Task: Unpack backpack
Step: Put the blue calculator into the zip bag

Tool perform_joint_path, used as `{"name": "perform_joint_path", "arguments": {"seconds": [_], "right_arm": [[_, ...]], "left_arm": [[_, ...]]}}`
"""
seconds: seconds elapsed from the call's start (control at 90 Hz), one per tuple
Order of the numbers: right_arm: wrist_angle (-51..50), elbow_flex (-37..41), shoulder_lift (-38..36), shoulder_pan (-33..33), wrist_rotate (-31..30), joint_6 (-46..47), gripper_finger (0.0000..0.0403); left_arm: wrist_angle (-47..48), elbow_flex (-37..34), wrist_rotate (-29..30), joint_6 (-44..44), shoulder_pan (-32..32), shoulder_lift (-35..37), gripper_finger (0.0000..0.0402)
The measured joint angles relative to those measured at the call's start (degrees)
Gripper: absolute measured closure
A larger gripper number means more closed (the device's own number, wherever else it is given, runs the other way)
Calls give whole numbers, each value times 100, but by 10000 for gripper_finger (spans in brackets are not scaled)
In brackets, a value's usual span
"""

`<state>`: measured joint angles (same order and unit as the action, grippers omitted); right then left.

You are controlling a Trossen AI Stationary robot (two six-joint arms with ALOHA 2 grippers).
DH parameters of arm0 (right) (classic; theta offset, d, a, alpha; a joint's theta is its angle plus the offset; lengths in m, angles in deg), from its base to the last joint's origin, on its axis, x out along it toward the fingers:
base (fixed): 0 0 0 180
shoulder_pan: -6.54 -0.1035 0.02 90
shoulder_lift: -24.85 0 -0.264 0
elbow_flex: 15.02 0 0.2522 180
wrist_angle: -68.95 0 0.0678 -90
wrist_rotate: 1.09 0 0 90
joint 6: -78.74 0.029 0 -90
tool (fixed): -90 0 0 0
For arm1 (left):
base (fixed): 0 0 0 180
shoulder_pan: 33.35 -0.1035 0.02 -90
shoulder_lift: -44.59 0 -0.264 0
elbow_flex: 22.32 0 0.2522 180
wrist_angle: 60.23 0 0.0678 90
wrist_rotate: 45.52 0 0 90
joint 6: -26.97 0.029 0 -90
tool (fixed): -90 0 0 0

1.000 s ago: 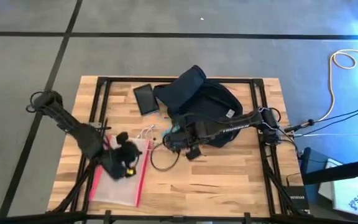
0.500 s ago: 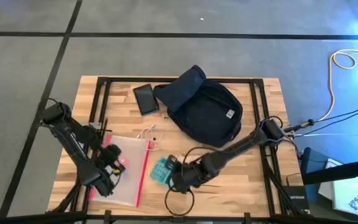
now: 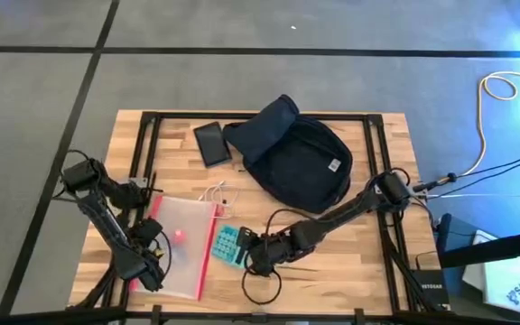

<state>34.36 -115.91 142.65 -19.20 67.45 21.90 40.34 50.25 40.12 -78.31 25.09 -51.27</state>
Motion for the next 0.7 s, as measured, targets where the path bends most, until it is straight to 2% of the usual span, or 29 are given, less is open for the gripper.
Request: {"name": "perform_joint_path", "arguments": {"seconds": [0.122,0.322,0.5,0.7], "right_arm": [[234,19,33,4,0,-2,339],[472,24,44,67,170,106,339],[418,24,111,113,592,134,339],[532,24,267,102,601,63,339]], "left_arm": [[-464,0,-589,62,130,-165,402],[-1476,-2,-948,14,299,-426,402],[-2043,-6,-969,108,346,-663,401],[-2193,-10,-967,365,345,-839,401]]}}
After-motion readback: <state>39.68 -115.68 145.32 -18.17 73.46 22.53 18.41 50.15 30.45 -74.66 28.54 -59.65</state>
